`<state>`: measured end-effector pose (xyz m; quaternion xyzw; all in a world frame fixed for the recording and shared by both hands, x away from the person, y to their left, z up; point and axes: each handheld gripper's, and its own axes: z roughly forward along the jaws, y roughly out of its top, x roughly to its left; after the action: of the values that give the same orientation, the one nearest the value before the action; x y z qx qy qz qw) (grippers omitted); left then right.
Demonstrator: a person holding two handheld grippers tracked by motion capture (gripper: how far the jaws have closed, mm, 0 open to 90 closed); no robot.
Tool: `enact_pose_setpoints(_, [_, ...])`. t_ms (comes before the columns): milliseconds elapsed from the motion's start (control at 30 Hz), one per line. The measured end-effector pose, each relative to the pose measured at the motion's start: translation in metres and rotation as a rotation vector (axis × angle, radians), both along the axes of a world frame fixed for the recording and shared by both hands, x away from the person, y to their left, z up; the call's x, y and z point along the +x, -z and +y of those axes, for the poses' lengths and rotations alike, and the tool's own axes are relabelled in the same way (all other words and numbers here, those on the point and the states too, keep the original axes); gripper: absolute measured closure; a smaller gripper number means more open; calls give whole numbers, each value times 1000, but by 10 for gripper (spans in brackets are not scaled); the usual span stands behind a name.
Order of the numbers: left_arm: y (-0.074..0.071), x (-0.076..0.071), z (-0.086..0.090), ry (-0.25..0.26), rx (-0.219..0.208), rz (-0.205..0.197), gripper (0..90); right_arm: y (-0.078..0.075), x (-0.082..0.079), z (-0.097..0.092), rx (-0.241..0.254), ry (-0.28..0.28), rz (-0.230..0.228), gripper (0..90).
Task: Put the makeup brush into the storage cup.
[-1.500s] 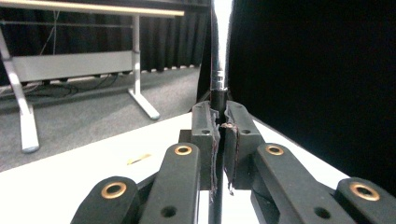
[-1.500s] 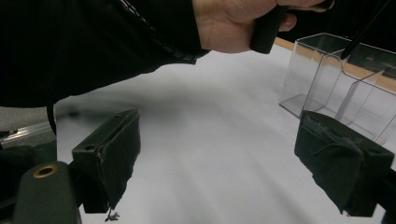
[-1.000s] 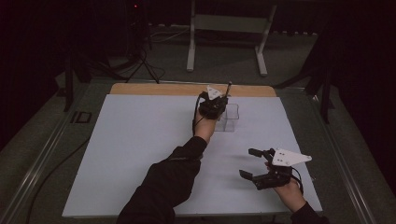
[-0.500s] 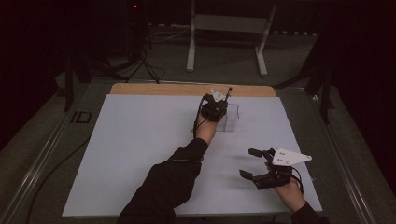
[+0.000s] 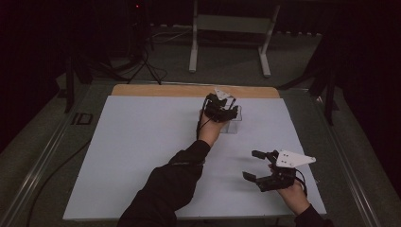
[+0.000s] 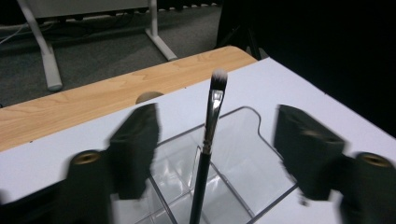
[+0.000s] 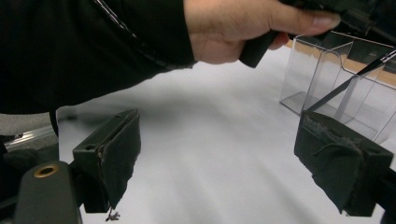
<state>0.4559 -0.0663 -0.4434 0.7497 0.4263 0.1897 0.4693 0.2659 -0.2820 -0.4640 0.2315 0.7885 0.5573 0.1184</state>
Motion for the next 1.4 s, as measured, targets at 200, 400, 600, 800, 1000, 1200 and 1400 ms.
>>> enact_pose_setpoints(200, [-12,-4,2,9,-5,-18,183,0,0,0,-3,2,0,148])
enact_pose_setpoints(400, [-22,-6,9,42,-43,-12,112,1,1,0,-8,5,5,148])
enact_pose_setpoints(600, [-29,-11,16,104,-34,-8,39,3,3,-2,-5,9,17,147])
enact_pose_setpoints(800, [-35,-16,23,139,-52,-12,9,5,3,-2,-13,12,23,147])
enact_pose_setpoints(1000, [-39,-24,36,225,-8,-33,10,6,5,-3,-9,14,31,147])
enact_pose_setpoints(1200, [-35,-36,53,339,42,-61,14,10,7,-2,-23,21,45,147])
enact_pose_setpoints(1400, [-33,-48,75,407,79,-27,20,10,8,-2,-23,36,54,147])
